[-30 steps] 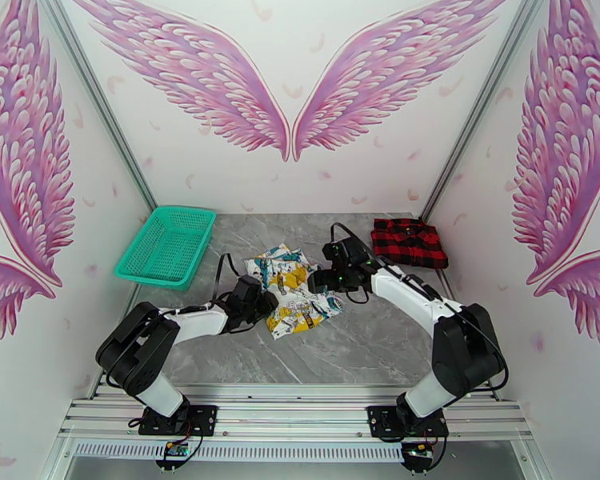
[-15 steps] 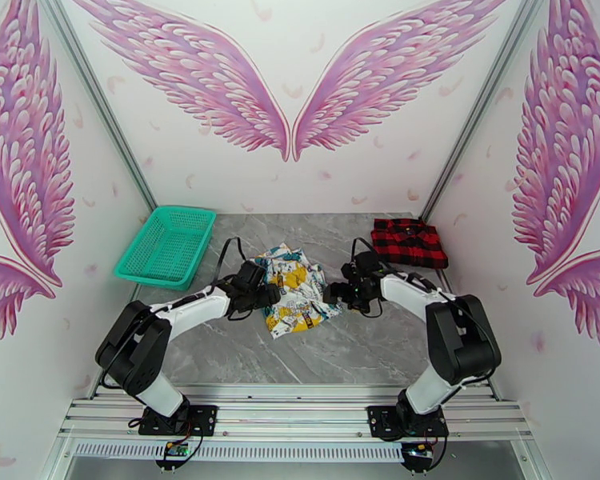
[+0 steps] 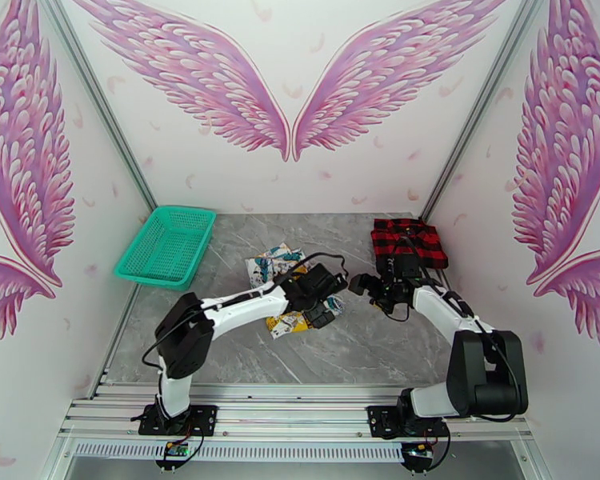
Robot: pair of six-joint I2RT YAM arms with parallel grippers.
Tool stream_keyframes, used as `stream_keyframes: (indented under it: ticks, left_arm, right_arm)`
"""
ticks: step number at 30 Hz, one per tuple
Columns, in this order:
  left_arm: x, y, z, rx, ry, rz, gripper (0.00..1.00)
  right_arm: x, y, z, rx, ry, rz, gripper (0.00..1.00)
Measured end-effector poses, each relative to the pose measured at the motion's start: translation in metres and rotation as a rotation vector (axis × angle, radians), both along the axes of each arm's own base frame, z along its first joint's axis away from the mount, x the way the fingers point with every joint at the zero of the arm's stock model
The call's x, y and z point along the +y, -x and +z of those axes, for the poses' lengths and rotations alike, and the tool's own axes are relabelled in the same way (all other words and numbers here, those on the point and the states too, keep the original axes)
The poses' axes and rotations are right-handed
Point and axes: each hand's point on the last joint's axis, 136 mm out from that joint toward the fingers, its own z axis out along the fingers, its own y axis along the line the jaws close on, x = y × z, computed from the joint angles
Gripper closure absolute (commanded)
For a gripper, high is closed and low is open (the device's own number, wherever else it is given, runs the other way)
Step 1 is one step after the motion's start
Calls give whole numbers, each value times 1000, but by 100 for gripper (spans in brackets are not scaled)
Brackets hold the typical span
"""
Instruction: Fold and stack the mixed laundry pile
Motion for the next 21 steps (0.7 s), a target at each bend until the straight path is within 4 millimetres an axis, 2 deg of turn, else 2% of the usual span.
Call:
stream_keyframes:
  ticks: [2, 4, 7, 9, 13, 15, 17, 21]
  left_arm:
    - [-1, 2, -21, 3, -69, -44, 1]
    - [0, -1, -33, 6, -110, -57, 1]
    - [-1, -8, -39, 1, -146, -75, 1]
    - [-2, -9, -41, 1, -159, -84, 7]
    - [-3, -15, -45, -9, -179, -87, 25]
    - [-1, -17, -49, -10, -191, -84, 39]
    - [-1, -18, -50, -17, -196, -86, 58]
    - [-1, -20, -55, -34, -184, -75, 80]
  right_arm:
    - [-2, 4, -1, 3, -9, -7, 4]
    - [-7, 7, -3, 7, -8, -23, 4]
    - [-13, 9, -6, 14, -14, -44, 4]
    - [-14, 8, -7, 14, -15, -52, 4]
    - [-18, 8, -8, 19, -16, -72, 4]
    - [-19, 7, -8, 20, -25, -84, 5]
    - [-18, 6, -7, 15, -49, -94, 5]
    - [-23, 7, -6, 21, -107, -144, 5]
